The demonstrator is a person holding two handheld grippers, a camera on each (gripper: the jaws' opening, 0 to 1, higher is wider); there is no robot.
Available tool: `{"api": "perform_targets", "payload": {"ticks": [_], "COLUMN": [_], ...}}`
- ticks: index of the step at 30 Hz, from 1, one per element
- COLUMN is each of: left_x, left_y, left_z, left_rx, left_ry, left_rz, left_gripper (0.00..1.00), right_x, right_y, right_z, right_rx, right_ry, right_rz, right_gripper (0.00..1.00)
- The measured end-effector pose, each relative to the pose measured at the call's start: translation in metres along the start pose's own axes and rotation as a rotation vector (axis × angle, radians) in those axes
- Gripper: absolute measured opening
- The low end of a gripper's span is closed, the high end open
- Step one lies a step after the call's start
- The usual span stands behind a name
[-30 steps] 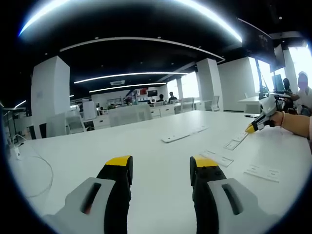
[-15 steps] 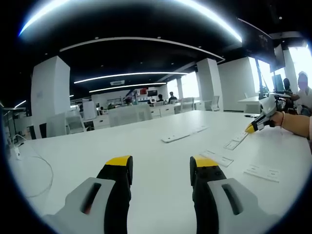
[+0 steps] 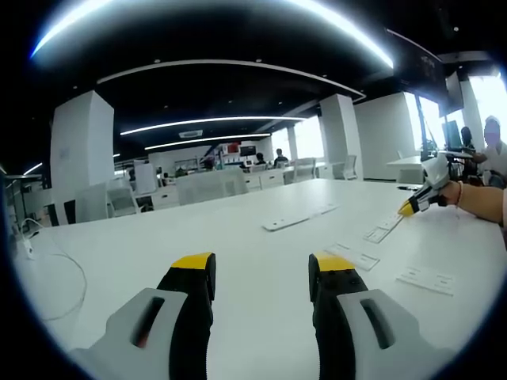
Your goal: Locate the socket holder cover, grip the socket holder cover, clip it into the socket holder slot.
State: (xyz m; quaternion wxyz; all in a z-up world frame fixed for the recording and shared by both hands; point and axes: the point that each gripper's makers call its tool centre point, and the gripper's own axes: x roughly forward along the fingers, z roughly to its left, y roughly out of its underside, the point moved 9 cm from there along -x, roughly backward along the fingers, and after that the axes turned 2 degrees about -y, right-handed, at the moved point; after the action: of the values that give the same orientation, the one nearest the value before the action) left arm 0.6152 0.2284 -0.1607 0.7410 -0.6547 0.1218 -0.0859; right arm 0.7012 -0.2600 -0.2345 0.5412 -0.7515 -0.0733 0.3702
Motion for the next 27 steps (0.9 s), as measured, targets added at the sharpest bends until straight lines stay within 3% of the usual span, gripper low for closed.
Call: {"api": "perform_targets", "payload": {"ticks": [9, 12, 15, 27], "left_x": [0.0, 0.0, -0.001, -0.001], "left_y": [0.0, 0.0, 0.0, 0.001], "left_z": [0.001, 0.001, 0.001, -0.001], "left_rx": [0.0, 0.0, 0.001, 0.003], "left_ry": [-0.001, -0.002, -0.004, -0.005], "left_rz": [0.0, 0.001, 0.0, 0.001], "left_gripper": [0.48, 0.48, 0.48, 0.48], "right_x": [0.002, 0.003, 0.005, 0.005], "right_y": [-0.002, -0.006, -0.008, -0.008], "right_z": [0.004, 0.015, 0.022, 0.021], "right_rx": [-0.007, 0.004, -0.061, -0.041], "right_ry": [-0.013, -0.079, -0.057, -0.075], "right_rz": [-0.001, -0.011, -0.002, -0.011], "right_gripper": [0.04, 0.04, 0.04, 0.04]}}
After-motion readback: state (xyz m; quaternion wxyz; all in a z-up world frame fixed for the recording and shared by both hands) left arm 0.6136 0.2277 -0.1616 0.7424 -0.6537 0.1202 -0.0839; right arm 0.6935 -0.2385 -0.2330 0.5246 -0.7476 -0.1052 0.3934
